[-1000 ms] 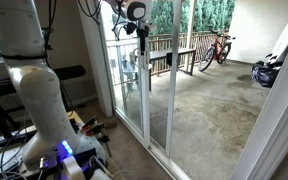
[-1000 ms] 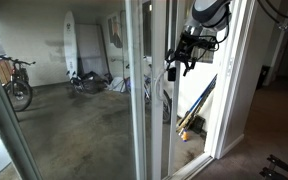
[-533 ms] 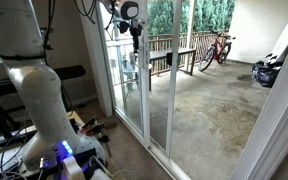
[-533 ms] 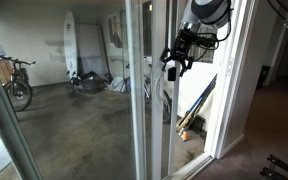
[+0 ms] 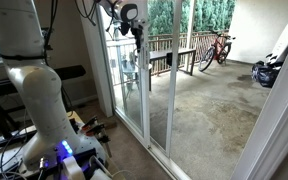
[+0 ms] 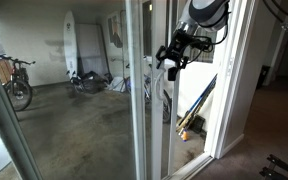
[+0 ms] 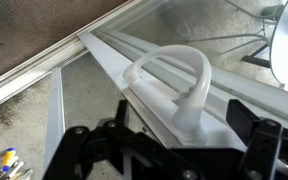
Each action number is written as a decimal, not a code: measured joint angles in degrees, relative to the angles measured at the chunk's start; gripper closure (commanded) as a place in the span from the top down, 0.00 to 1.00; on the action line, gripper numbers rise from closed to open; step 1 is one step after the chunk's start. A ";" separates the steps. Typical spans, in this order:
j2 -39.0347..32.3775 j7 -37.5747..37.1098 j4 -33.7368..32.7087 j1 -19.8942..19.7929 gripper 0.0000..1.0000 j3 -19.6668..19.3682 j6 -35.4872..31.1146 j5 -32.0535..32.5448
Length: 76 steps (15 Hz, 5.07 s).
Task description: Slide the glass door to the right
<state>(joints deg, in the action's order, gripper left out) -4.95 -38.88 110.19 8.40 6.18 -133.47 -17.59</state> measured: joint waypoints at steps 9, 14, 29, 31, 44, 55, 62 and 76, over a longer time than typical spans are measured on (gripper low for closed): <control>-0.84 -0.24 -0.16 -0.13 1.00 -1.23 0.64 1.43; -1.12 -0.32 -0.21 -0.01 1.00 -1.18 0.59 2.09; -2.20 -2.79 -1.16 0.67 1.00 -1.12 1.26 7.97; -2.23 -2.79 -1.58 0.67 1.00 -1.41 2.25 9.01; -1.02 0.04 -1.86 -1.57 1.00 -4.08 7.99 8.19; -0.02 5.45 -0.52 -3.77 1.00 -5.75 9.30 3.12; 2.13 5.43 2.11 -5.38 1.00 -7.30 9.17 -1.69; 5.04 6.70 4.58 -10.14 1.00 -11.52 9.17 5.67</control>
<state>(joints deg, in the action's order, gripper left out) 0.09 -32.18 114.77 -1.74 -5.34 -124.30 -11.93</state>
